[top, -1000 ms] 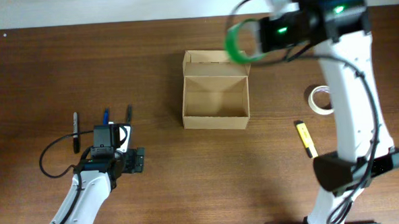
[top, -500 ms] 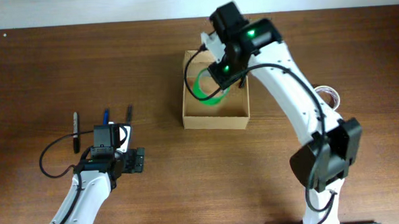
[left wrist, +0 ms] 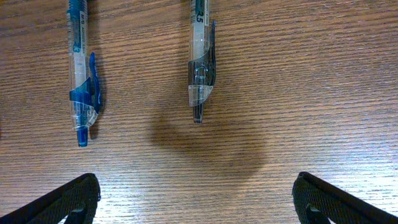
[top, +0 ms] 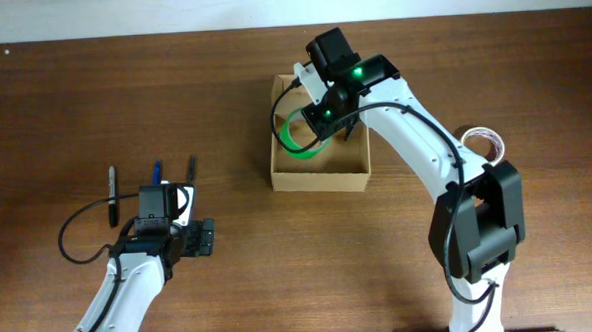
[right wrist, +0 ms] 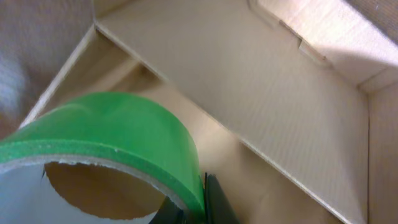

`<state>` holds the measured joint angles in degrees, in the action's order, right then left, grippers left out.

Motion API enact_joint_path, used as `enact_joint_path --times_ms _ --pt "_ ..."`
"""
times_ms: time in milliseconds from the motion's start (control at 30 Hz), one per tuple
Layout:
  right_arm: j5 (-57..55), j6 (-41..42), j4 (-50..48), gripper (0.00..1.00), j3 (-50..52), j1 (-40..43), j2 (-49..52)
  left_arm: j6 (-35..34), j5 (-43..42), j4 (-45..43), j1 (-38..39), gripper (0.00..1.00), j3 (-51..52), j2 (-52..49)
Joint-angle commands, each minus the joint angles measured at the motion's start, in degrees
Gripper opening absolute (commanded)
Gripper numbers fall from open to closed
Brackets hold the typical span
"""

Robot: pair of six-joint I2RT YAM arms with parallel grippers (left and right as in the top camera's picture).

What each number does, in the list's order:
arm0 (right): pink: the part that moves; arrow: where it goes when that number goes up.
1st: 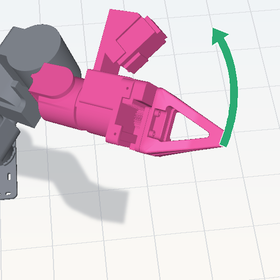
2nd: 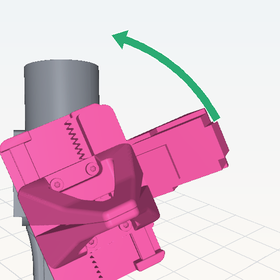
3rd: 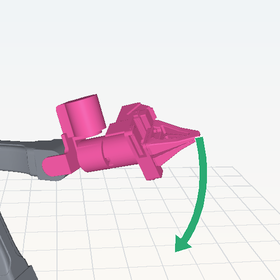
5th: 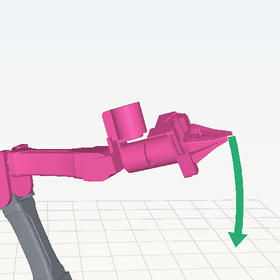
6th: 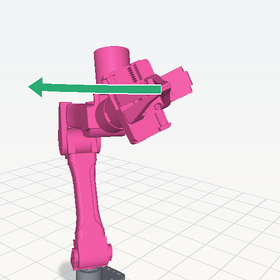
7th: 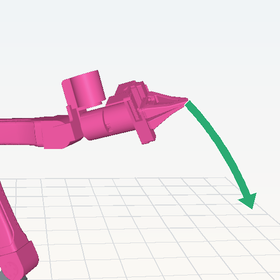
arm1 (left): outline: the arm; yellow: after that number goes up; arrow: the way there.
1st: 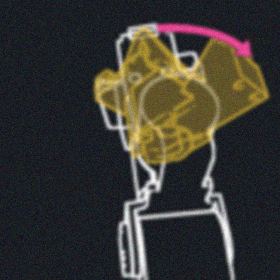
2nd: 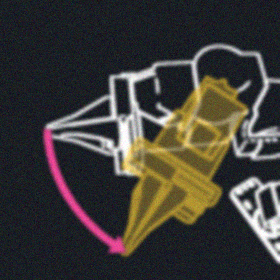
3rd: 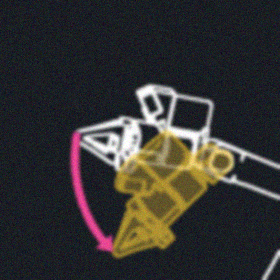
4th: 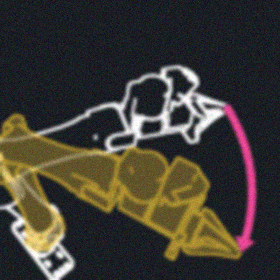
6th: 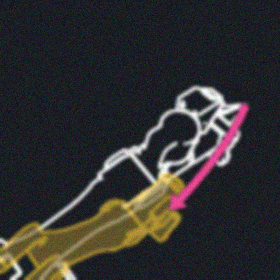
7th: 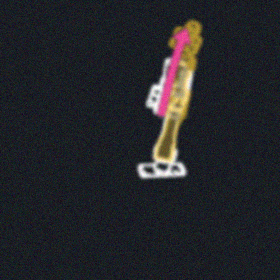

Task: Pack container
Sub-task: 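Carry the green tape with the right gripper into the box, then release the green tape and withdraw the right gripper right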

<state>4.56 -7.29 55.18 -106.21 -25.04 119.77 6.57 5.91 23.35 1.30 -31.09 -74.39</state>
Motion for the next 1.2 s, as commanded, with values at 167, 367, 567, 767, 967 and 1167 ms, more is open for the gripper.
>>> enact_joint_path --times_ms 167,367,567,767,967,1167 --pt "1.0 1.8 -0.9 0.04 0.3 -0.5 5.0 -0.5 -0.8 0.1 -0.3 0.99 -0.7 -0.4" --pt "1.0 2.0 -1.1 0.10 0.3 -0.5 7.0 -0.5 -0.8 0.1 -0.3 0.99 -0.7 -0.4" --pt "1.0 2.0 -0.6 0.23 0.1 -0.7 6.9 -0.5 -0.8 0.1 -0.3 0.99 -0.7 -0.4" --pt "2.5 2.0 7.6 0.23 -7.8 -0.8 3.6 -0.5 -0.8 0.1 -0.3 0.99 -0.7 -0.4" --pt "-1.2 2.0 15.5 0.36 -21.8 0.4 -4.8 -0.5 -0.8 0.1 -0.3 0.99 -0.7 -0.4" --pt "-5.5 2.0 15.0 0.38 -17.3 10.1 -19.1 -0.5 -0.8 0.1 -0.3 0.99 -0.7 -0.4"
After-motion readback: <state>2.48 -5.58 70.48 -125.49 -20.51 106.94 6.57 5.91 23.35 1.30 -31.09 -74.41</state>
